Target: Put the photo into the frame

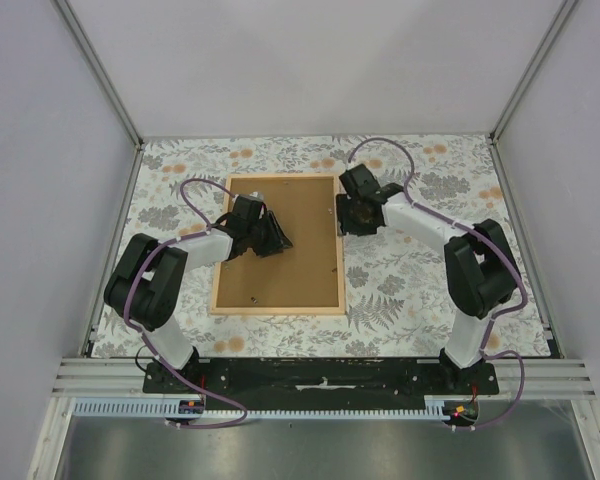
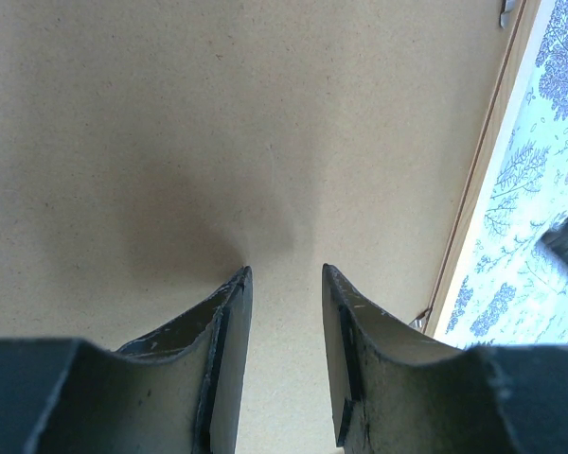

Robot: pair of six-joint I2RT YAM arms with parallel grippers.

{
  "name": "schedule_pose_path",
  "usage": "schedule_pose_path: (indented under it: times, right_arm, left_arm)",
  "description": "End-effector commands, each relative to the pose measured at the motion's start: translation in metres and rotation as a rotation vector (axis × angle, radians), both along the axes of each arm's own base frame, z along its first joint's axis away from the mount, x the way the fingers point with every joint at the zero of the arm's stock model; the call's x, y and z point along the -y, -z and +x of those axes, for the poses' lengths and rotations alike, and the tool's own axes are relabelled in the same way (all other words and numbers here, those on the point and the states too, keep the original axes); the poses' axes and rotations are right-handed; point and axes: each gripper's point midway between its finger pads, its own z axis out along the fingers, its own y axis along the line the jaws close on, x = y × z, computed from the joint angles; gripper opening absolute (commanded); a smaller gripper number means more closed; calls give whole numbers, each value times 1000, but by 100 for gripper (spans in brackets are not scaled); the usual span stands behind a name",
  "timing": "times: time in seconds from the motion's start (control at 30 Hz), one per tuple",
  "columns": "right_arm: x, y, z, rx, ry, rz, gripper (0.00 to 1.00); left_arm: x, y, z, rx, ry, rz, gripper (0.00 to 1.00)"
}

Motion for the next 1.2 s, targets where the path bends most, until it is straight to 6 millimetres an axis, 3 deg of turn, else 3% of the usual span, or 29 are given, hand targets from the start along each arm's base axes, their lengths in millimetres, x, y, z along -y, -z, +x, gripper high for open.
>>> schedule_pose_path:
  times: [0.0,0.17,0.33,0.7,1.03,1.17]
  right_arm:
    - [-1,-31,67,123,100,49,59]
    - [-8,-26,105,137,111,57,63]
    - [-19,-12,122,123,73,48,65]
    - [-23,14,131,90,82,24,65]
    - [-24,23,132,85,83,-24,49]
    - [-23,27,133,84,95,-35,47]
  left_arm:
    - [-6,21,-10,-58,-3,44,43]
    - [-5,19,-11,-60,8,43,43]
    - [-6,19,-12,-62,16,49,43]
    - [-6,19,-10,-59,14,51,43]
    - [-5,20,-10,-62,14,50,43]
    - [-5,21,-10,-63,14,50,43]
